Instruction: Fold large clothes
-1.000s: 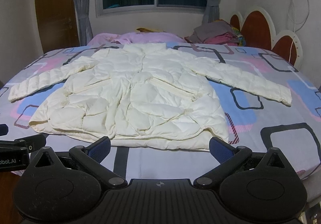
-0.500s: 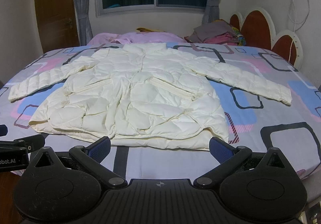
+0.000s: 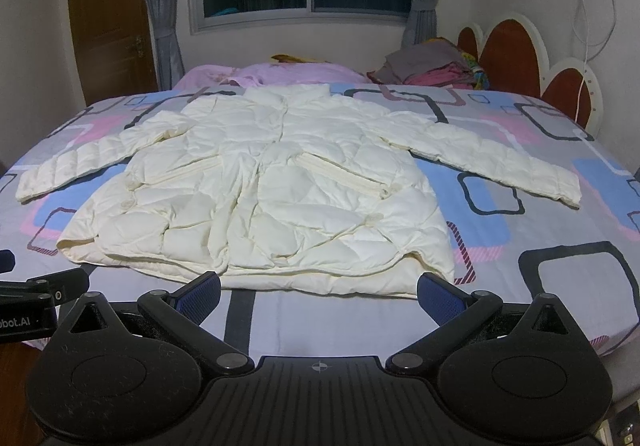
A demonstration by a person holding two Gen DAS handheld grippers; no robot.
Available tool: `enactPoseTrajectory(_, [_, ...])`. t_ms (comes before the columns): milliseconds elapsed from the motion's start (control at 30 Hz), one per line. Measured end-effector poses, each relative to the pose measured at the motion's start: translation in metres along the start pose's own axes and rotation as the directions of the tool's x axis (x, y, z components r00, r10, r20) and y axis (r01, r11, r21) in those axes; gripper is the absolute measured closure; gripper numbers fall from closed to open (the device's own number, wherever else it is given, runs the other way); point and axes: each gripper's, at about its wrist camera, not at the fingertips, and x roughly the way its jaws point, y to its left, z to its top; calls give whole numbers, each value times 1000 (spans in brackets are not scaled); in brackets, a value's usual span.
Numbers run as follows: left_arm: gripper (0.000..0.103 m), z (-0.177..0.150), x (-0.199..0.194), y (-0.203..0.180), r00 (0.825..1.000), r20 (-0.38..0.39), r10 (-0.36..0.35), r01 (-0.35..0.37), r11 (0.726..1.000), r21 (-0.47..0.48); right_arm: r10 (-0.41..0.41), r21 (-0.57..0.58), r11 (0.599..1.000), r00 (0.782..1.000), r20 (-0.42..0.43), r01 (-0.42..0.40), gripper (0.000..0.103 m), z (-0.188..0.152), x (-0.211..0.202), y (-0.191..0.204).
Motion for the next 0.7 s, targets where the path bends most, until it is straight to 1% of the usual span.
enactPoseTrajectory(567, [0, 0, 3, -2, 1000, -8, 10, -10, 1000, -11, 2, 2, 1000, 1000, -2, -2, 0, 1, 2, 1])
enactPoseTrajectory(633, [0, 1, 4, -2, 1000, -11, 6, -6, 1000, -8, 3, 12, 1000, 1000, -6, -3, 0, 2, 4, 1])
enactPoseTrajectory(700, [0, 2, 7, -2, 1000, -4, -26, 26, 1000, 9, 4, 23, 1000, 1000, -12, -3, 0, 3, 8, 0])
